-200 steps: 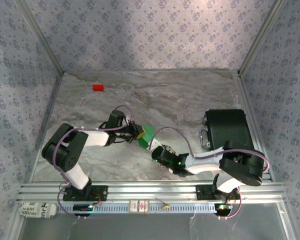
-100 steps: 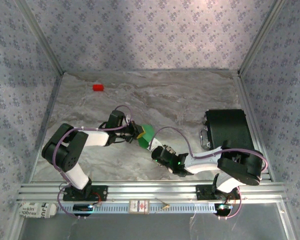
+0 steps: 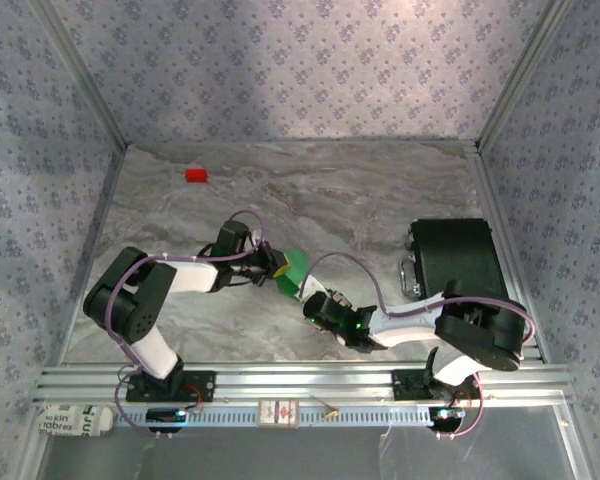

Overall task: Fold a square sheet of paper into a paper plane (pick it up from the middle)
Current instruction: Fourth fold the wing at the center of the table.

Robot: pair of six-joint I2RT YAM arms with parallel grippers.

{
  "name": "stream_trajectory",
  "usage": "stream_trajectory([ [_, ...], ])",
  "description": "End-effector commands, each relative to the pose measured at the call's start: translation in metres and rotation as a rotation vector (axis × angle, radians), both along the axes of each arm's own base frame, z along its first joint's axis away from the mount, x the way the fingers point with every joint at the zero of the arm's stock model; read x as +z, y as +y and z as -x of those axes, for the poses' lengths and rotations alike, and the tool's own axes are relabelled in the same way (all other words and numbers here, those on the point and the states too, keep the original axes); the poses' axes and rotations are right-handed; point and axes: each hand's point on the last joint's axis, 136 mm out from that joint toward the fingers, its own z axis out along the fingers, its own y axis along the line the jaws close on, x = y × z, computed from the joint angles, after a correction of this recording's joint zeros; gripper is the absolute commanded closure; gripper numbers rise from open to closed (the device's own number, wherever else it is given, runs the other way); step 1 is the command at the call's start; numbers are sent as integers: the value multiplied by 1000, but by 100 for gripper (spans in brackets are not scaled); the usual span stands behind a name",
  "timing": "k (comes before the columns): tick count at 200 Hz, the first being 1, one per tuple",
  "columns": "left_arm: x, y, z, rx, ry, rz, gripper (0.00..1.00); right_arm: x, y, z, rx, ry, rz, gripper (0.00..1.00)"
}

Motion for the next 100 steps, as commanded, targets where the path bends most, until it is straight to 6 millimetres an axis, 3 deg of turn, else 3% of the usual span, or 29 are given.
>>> stream_trajectory([
  [1, 6, -1, 0, -2, -15, 2, 92, 12, 7, -5, -19, -11, -58, 75],
  [100, 7, 0, 1, 2, -16, 1, 92, 7, 5, -5, -23, -3, -51, 80],
])
